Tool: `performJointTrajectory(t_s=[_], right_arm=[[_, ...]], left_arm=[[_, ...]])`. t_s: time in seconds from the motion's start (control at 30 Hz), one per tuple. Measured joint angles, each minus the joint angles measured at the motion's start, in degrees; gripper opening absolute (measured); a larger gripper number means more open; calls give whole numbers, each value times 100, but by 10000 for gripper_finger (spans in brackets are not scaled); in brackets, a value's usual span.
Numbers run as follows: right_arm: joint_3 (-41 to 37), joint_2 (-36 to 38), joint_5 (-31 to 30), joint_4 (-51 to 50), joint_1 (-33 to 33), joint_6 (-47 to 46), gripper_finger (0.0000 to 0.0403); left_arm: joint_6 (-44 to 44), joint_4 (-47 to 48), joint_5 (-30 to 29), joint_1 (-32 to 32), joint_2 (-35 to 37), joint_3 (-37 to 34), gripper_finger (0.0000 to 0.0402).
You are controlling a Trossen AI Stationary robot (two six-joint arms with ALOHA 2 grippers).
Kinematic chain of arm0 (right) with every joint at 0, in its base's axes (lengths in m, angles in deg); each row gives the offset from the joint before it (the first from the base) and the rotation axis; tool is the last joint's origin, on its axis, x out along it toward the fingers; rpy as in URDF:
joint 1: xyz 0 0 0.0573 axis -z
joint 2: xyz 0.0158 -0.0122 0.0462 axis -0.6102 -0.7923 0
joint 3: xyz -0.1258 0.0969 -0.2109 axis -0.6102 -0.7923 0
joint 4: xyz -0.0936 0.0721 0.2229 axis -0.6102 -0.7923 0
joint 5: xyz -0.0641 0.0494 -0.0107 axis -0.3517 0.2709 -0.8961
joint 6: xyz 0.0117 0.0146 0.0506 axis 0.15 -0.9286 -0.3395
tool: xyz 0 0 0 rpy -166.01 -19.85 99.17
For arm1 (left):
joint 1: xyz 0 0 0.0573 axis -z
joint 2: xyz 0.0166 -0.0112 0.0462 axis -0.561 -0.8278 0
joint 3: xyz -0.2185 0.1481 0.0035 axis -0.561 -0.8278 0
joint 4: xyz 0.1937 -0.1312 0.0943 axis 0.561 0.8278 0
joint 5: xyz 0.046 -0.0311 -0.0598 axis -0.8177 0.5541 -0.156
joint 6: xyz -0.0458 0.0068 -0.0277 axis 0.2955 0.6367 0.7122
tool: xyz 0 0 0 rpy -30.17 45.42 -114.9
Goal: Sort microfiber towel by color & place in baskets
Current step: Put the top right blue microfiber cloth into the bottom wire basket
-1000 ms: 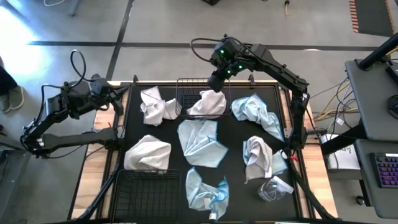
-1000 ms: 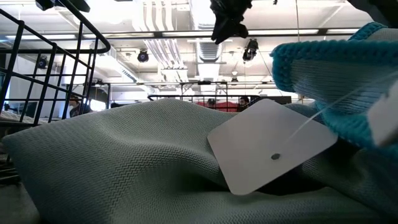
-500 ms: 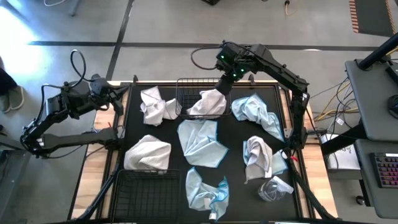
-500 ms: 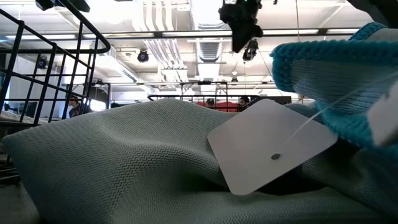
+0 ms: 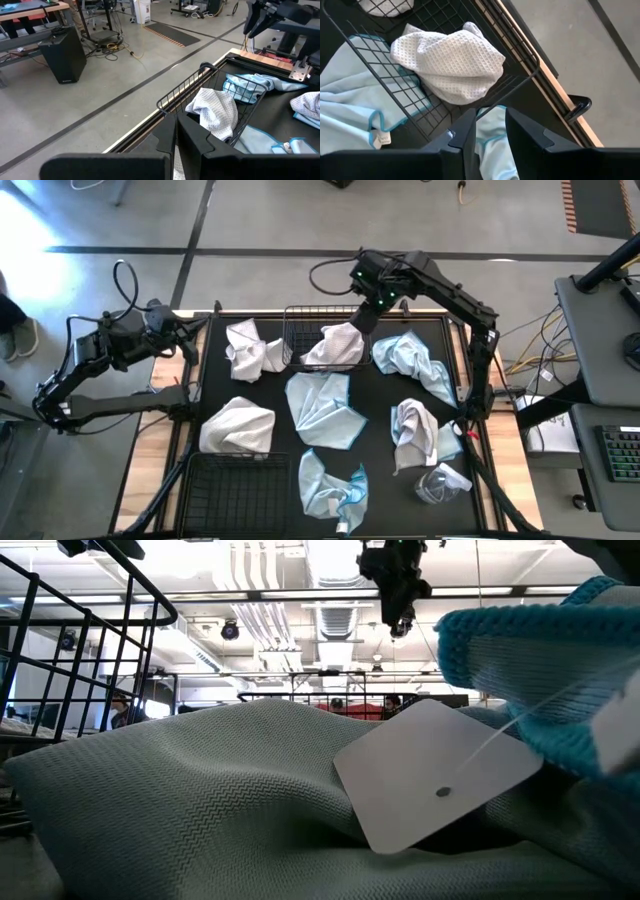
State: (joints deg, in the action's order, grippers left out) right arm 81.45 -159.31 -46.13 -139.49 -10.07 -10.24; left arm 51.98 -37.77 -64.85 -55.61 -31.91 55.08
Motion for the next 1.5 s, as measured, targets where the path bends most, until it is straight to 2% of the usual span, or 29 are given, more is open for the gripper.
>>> performJointTrajectory(t_s=[0.6, 0.83, 1.07, 1.5], right_arm=[[-1193, 143, -3, 76, 78, -66, 97], [-2080, 807, -7, 397, 330, -335, 93], [-3315, 1675, 190, 1242, 515, -542, 90], [-5003, 2460, 324, 1560, 668, -625, 93]], left_arm=[[2, -131, -1, 0, 0, 0, 0], [2, -372, 0, 1, 0, 2, 0], [35, -452, 24, 1, -7, 2, 0], [452, -587, 61, -1, -2, 2, 0]])
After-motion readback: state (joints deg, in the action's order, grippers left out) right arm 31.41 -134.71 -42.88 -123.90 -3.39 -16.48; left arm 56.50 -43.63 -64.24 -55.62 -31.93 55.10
